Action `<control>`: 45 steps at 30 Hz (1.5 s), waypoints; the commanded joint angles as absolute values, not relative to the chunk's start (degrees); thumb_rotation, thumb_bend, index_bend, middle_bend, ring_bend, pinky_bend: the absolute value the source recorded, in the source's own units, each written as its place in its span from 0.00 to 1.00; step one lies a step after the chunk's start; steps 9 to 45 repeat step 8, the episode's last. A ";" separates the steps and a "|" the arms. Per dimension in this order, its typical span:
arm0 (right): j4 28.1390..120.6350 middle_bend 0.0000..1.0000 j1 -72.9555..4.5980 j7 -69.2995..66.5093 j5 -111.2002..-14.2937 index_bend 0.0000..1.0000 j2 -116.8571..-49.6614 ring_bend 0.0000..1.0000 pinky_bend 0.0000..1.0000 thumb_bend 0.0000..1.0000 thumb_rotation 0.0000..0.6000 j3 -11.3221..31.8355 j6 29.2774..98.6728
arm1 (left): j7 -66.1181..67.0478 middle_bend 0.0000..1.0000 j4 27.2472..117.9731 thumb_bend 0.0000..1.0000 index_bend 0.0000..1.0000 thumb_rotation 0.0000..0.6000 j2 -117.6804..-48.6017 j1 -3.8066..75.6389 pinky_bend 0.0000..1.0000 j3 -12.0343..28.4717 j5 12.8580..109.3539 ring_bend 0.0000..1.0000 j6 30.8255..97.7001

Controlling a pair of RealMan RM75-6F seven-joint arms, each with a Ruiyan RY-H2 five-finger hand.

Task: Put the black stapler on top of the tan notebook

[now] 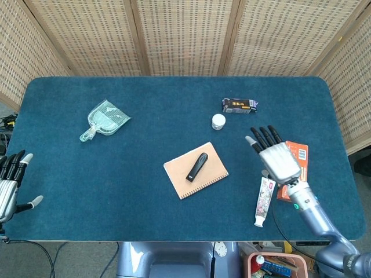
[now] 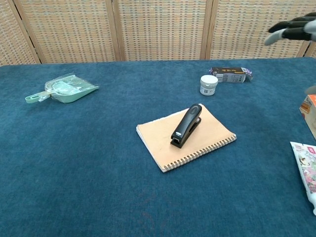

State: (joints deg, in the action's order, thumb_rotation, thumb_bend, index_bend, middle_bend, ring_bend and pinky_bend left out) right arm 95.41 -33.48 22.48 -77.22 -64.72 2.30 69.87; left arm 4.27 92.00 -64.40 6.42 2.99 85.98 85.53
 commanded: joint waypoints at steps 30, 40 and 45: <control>71.26 0.00 -16.06 -6.14 -88.02 0.00 -70.96 0.00 0.00 0.00 1.00 -3.12 88.15 | 7.62 0.00 90.61 0.00 0.00 1.00 -66.78 6.94 0.00 2.57 86.38 0.00 84.79; 71.26 0.00 -16.06 -6.14 -88.02 0.00 -70.96 0.00 0.00 0.00 1.00 -3.12 88.15 | 7.62 0.00 90.61 0.00 0.00 1.00 -66.78 6.94 0.00 2.57 86.38 0.00 84.79; 71.26 0.00 -16.06 -6.14 -88.02 0.00 -70.96 0.00 0.00 0.00 1.00 -3.12 88.15 | 7.62 0.00 90.61 0.00 0.00 1.00 -66.78 6.94 0.00 2.57 86.38 0.00 84.79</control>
